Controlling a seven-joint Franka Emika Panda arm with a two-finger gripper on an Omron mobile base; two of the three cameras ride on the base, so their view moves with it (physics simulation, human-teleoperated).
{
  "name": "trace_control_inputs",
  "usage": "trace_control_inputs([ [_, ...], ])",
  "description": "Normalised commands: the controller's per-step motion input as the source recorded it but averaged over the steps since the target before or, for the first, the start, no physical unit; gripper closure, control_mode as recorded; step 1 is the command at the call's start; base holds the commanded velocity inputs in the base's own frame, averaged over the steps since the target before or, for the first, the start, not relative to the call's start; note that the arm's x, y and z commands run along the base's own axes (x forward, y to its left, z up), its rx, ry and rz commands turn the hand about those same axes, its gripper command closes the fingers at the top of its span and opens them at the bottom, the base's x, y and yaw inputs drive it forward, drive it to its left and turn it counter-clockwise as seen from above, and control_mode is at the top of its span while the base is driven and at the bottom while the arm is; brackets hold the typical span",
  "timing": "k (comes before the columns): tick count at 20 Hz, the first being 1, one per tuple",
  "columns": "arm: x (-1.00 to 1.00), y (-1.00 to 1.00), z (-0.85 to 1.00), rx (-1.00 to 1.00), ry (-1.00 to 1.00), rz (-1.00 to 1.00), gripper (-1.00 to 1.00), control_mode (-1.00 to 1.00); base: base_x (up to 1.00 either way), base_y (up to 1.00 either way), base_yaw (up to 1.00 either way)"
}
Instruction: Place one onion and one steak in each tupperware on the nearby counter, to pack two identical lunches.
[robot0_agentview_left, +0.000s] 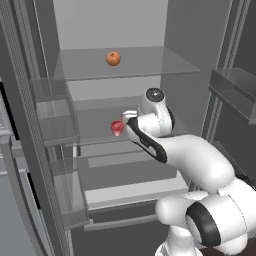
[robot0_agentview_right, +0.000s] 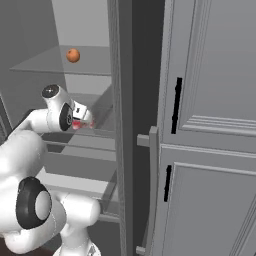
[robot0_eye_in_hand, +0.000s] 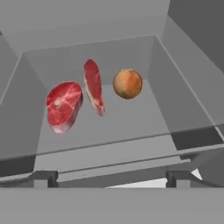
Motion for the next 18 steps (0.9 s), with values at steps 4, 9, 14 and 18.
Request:
trace_control_inputs([
  [4, 0.81, -0.09, -0.2, -0.01, 0.0, 0.0, -1.0, -1.0, 0.0, 0.0, 0.0],
  [9, 0.41, -0.35, -0.05, 0.0, 0.0, 0.0, -1.0, -1.0, 0.0, 0.0, 0.0],
  [14, 0.04, -0.46, -0.07, 0.0, -0.01, 0.02, -1.0, -1.0, 0.0, 0.0, 0.0],
  [18, 0.3, 0.0, -0.18, 0.0, -0.01, 0.0, -1.0, -1.0, 0.0, 0.0, 0.0],
])
